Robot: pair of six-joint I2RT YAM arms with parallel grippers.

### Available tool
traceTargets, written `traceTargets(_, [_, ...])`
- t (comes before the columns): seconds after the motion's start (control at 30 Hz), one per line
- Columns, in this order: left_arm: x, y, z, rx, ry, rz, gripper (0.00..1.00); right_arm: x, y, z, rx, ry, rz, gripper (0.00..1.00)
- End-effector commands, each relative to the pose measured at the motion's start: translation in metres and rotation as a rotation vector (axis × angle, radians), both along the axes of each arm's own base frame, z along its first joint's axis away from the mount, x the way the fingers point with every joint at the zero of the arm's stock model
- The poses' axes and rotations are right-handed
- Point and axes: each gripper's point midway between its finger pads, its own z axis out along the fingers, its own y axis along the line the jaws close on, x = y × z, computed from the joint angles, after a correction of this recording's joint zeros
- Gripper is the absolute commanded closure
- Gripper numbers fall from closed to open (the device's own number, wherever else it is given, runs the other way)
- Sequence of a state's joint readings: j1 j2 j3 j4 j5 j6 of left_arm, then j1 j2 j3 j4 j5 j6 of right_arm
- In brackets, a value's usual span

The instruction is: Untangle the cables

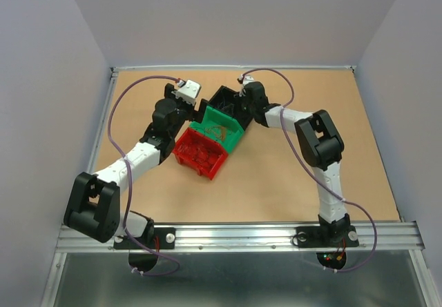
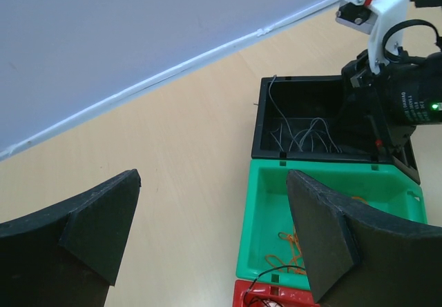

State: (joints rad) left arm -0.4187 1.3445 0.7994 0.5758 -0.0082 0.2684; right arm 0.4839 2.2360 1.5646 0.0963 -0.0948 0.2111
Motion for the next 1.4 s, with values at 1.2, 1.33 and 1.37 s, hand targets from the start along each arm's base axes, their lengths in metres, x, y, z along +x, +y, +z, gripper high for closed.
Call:
traceTargets(1.2, [-0.156,0.062,0.092,-0.157,-0.536,-0.062,0.01,-0.283,-0.179,0.273,0.491,-0.957,-0.164,0.00])
traceTargets(1.33, [-0.173,0.046,0.093,-0.118,-0.571,-0.185,0.01,-0.280,-0.187,0.270,0.461,-0.933,-0.209,0.00])
traceTargets(1.37, [-0.174,0.044,0.091,-0.109,-0.573,-0.194,0.01,-0.280,-0.186,0.269,0.460,-0.928,-0.211,0.00])
